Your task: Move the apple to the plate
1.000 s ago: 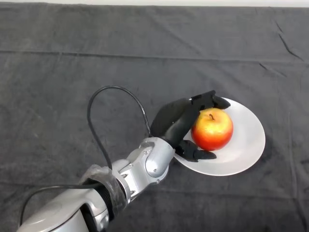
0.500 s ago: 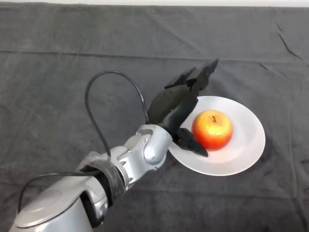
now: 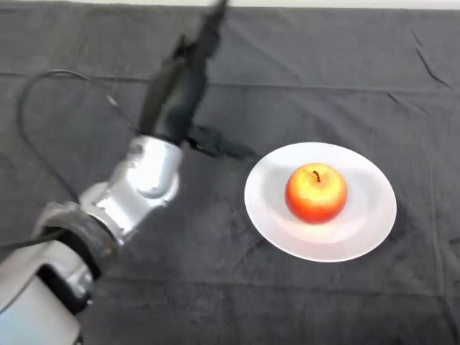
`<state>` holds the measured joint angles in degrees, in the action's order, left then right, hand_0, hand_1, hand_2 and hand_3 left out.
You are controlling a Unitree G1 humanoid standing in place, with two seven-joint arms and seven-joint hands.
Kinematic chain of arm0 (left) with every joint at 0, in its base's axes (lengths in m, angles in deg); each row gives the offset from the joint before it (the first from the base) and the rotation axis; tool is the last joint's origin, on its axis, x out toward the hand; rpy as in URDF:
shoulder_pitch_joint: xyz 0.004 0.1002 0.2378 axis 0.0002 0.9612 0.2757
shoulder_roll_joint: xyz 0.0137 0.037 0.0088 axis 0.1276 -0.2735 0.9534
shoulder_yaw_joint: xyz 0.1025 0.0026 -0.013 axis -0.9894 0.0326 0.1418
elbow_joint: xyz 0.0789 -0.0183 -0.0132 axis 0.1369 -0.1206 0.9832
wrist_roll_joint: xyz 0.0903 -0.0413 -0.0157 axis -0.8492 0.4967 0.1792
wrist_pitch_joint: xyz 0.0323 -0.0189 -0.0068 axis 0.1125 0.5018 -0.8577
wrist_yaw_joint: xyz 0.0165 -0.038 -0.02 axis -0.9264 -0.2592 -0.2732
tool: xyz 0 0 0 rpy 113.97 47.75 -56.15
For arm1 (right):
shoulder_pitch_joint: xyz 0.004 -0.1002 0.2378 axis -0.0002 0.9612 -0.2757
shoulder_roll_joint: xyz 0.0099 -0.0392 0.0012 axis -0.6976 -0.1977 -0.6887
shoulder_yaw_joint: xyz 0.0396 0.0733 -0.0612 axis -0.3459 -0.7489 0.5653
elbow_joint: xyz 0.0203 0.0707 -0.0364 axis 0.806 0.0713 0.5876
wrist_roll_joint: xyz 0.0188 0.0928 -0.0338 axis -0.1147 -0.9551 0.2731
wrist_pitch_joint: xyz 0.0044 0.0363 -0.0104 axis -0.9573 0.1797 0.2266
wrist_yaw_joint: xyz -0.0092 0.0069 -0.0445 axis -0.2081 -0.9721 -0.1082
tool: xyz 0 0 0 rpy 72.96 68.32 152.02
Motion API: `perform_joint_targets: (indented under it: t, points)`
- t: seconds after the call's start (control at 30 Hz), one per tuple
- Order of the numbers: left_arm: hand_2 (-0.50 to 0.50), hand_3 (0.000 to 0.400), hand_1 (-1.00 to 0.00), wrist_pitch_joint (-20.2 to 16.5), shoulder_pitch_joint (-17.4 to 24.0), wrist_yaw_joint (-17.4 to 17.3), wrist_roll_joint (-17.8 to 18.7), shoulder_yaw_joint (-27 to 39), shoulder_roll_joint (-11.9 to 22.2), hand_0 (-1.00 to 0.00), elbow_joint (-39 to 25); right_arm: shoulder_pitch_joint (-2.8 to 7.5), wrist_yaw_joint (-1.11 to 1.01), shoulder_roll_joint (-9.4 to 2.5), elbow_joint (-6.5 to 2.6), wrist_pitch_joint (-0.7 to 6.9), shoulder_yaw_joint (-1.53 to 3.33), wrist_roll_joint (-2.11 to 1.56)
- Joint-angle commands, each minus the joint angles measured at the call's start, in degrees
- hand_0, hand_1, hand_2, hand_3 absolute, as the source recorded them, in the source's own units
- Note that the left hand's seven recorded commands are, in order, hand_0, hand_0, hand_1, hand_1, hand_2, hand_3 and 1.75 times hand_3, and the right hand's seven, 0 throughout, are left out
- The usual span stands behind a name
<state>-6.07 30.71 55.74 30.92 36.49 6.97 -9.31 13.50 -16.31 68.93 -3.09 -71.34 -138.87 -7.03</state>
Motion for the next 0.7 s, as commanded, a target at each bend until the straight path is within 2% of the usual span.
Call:
perform_joint_targets:
  t: [0.03, 0.43, 0.7]
  points:
    - [0.00, 0.000, 0.00, 1.56, 4.26, 1.41, 1.32, 2.05, 3.09, 0.00, -2.99, 0.33, -0.61, 0.87, 0.20, -0.44, -0.88, -0.77]
    - [0.00, 0.000, 0.00, 3.91, 15.41, 5.29, 3.34, 13.77, 11.17, 0.00, -16.15, 0.39, -0.49, 0.78, 0.43, -0.40, -0.83, -0.72]
    - [0.00, 0.000, 0.00, 4.30, 23.27, 5.77, 5.15, 21.38, 15.99, 0.00, -23.51, 0.45, -0.38, 0.69, 0.65, -0.36, -0.79, -0.68]
